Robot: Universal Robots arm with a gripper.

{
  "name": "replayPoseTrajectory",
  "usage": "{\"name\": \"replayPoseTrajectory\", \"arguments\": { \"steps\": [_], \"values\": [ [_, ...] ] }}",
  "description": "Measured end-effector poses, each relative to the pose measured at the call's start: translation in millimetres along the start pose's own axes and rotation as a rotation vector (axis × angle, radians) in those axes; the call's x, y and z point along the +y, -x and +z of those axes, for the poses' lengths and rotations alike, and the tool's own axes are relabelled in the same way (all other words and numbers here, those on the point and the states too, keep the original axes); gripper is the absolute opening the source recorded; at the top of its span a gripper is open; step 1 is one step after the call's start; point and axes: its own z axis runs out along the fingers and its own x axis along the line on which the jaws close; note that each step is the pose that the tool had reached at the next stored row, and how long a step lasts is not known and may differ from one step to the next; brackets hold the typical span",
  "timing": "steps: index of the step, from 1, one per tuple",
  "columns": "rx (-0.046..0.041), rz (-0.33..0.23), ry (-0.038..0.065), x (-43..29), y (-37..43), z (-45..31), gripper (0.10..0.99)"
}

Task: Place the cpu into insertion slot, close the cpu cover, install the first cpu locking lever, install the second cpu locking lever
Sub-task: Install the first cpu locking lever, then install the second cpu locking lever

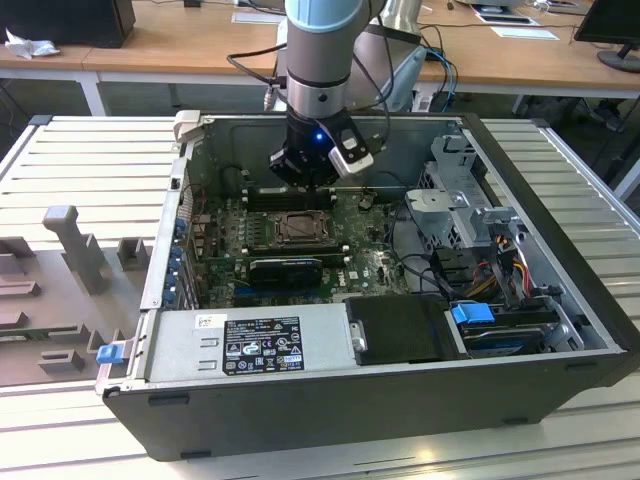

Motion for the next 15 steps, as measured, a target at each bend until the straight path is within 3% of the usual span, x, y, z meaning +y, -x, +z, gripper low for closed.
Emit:
{"name": "replayPoseTrajectory", "arguments": {
  "steps": [15],
  "values": [
    [0.0000, 0.000, 0.000, -6.9, -0.3, -0.8, 0.106]
  ]
}}
